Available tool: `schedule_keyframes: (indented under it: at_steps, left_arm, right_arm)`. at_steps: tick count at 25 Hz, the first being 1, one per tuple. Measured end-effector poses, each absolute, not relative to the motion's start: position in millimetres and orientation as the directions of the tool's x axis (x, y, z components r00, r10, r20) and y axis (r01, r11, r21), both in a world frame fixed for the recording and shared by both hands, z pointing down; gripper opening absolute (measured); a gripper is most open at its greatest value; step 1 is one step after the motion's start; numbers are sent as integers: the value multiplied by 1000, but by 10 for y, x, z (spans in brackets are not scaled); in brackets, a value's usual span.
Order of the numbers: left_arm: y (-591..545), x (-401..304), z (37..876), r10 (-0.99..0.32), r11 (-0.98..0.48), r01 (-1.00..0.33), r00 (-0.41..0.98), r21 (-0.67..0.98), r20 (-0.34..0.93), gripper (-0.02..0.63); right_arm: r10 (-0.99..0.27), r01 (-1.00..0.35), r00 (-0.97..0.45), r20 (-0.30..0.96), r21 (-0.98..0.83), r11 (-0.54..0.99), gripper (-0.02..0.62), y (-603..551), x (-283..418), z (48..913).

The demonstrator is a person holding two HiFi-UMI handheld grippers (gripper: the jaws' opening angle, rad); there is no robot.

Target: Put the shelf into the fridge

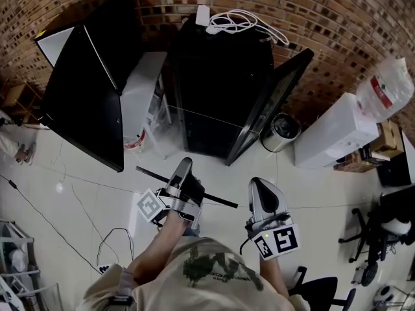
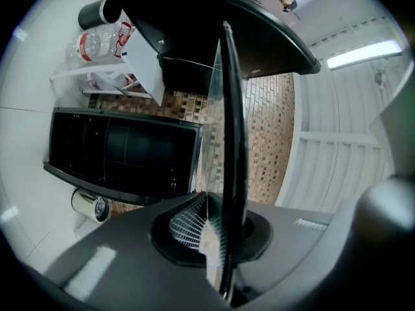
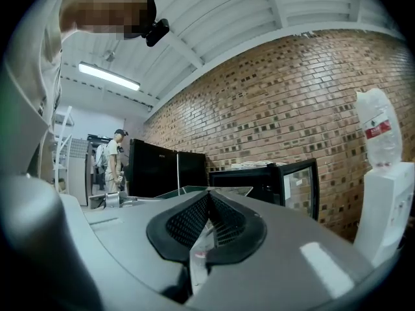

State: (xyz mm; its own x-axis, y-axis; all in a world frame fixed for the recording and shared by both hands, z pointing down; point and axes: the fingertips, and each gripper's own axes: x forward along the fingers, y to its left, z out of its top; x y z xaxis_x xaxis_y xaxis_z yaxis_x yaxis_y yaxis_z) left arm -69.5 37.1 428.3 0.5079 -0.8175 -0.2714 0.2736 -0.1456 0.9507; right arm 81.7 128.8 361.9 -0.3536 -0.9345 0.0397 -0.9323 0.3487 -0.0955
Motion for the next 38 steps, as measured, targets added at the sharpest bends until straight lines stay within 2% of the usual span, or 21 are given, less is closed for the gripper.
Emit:
schedule_keyframes:
  at_steps: [10,25,38]
  left_arm:
    - [-295,-749,4301,-786,-104,287,562,952,-256,11]
    - [-711,-664,4490,-762,-32,304,609,952,-220,11]
    - [-1075,-361,4666,-778,-37,290,592,956,-209,11]
  right_arm:
    - [-953,-954,-295,64,-70,290,0,678,620,3577]
    - [-976,-977,-207,72,-60,203,0,452,601,3596]
    - [-967,-968,-247,54,-52,245,0,43,786,3665]
